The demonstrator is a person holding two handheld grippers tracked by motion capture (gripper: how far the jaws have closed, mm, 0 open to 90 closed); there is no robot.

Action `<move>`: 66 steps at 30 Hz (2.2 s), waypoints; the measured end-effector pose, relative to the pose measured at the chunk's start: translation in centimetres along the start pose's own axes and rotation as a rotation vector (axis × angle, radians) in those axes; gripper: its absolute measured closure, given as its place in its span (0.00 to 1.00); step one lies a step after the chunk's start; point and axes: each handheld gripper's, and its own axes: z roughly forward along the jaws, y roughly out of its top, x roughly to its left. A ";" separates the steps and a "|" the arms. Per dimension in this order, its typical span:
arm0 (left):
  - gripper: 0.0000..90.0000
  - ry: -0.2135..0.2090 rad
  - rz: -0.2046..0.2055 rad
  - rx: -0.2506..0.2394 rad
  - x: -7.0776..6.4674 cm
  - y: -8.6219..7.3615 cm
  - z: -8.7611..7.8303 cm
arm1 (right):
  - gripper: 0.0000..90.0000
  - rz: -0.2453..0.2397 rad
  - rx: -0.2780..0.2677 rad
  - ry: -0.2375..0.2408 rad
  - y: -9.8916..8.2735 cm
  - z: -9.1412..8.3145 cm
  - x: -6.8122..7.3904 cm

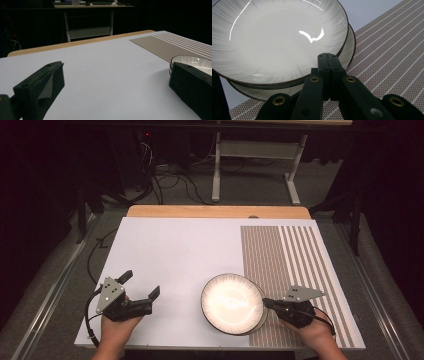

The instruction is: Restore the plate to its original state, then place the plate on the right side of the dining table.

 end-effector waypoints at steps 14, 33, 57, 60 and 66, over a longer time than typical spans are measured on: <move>0.01 -0.001 0.003 0.003 -0.1 0.0 0.1 | 1.00 0.010 -0.011 -0.018 -0.2 -0.7 -0.4; 0.01 -0.015 0.007 0.033 -0.2 -0.2 0.4 | 0.86 0.112 -0.164 -0.144 -0.7 -3.9 -2.2; 0.00 -0.031 0.008 0.037 -0.3 0.0 0.6 | 0.02 0.148 -0.323 -0.274 -0.5 -5.5 -2.8; 0.00 -0.029 0.006 0.031 -0.3 0.0 0.5 | 0.03 0.151 -0.320 -0.271 -0.5 -5.4 -2.9; 0.00 -0.036 0.004 0.035 -0.3 0.0 0.6 | 0.20 0.148 -0.299 -0.268 -0.2 -5.2 -2.6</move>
